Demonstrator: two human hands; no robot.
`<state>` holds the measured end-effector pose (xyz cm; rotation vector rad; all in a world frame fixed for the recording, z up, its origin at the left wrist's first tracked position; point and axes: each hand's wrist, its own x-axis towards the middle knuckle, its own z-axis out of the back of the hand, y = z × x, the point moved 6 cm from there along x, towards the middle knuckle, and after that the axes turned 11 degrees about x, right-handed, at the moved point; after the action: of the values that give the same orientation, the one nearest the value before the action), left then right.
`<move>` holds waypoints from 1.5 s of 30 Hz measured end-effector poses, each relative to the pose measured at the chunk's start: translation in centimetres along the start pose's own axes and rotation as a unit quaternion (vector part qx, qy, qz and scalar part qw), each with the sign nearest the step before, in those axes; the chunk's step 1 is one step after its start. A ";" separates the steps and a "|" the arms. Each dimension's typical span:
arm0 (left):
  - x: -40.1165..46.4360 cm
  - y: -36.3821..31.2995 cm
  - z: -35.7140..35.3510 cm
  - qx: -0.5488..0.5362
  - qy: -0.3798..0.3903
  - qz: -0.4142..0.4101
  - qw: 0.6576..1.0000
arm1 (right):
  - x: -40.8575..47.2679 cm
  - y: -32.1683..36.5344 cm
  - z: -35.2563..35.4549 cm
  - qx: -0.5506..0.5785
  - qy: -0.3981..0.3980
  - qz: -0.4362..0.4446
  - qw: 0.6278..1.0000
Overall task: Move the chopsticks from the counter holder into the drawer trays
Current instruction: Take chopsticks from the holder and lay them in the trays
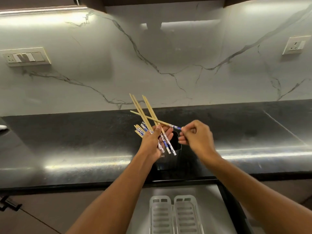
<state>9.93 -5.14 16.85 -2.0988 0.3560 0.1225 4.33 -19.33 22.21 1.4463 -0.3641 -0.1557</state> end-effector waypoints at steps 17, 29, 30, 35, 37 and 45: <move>-0.5 1.0 -1.0 0.087 0.003 -0.035 0.996 | -1.9 -3.7 -1.8 -0.197 0.121 0.020 0.973; -0.7 5.3 -5.2 0.288 0.101 -0.073 0.950 | 4.7 0.6 1.0 0.033 0.124 -0.056 0.990; -0.6 5.7 -5.5 0.317 0.101 -0.075 0.940 | 4.9 0.4 1.2 0.055 0.120 -0.062 0.989; 0.4 8.1 -7.4 0.450 0.102 -0.097 0.882 | 5.1 -1.0 1.8 0.071 0.080 -0.059 0.992; 1.0 9.1 -7.9 0.482 0.099 -0.105 0.864 | 5.2 -1.7 2.1 0.069 0.066 -0.054 0.994; 2.8 11.0 -8.8 0.452 0.108 -0.123 0.877 | 7.0 -4.8 4.1 0.063 0.068 -0.024 0.995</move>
<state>8.76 -18.59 11.83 -1.1992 0.2076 -0.3732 10.04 -26.03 18.86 1.5822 -0.2315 -0.0724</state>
